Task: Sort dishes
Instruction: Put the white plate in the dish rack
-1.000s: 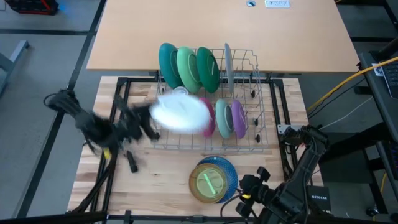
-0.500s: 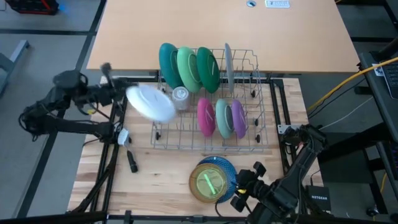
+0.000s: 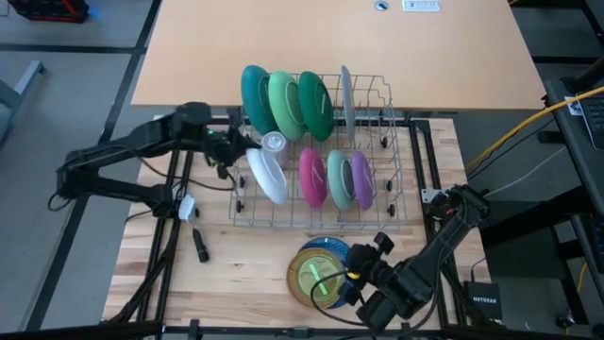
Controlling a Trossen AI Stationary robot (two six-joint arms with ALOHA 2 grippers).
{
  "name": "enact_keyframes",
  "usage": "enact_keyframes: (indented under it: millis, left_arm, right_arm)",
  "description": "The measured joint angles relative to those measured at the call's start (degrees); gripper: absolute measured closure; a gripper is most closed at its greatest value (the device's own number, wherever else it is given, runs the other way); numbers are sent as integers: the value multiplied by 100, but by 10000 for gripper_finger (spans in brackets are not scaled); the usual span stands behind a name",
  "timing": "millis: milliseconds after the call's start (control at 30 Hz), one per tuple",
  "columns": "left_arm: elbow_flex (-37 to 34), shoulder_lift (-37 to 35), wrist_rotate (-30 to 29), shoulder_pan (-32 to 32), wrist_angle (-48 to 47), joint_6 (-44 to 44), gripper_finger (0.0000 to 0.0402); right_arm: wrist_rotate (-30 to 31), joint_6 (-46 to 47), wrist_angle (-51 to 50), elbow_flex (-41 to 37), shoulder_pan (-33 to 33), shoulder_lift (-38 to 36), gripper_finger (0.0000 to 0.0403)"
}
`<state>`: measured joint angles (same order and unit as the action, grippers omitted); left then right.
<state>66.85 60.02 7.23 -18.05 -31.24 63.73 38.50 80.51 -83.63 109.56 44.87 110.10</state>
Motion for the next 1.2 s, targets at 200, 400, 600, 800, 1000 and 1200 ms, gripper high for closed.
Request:
enact_keyframes:
  millis: [200, 400, 600, 800, 1000, 1200]
  left_arm:
    - [3, 386, 561, -203, 122, 682, 391]
    - [9, 810, 1336, -523, 872, 856, 391]
    - [9, 1218, 1984, -761, 1243, 1059, 391]
    - [9, 1587, 2365, -802, 1570, 1408, 391]
    - [9, 1930, 2397, -808, 1725, 1548, 391]
    - [9, 2254, 2485, -865, 1671, 1582, 391]
  right_arm:
    - [5, -2, -53, 0, 2, 0, 259]
    - [97, -4, -51, 0, -29, 0, 259]
    - [116, -4, -68, 0, -31, 0, 259]
    - [324, -7, -82, -2, -29, 0, 259]
    - [425, -7, -90, -2, -29, 0, 259]
    - [491, -7, -92, -2, -29, 0, 259]
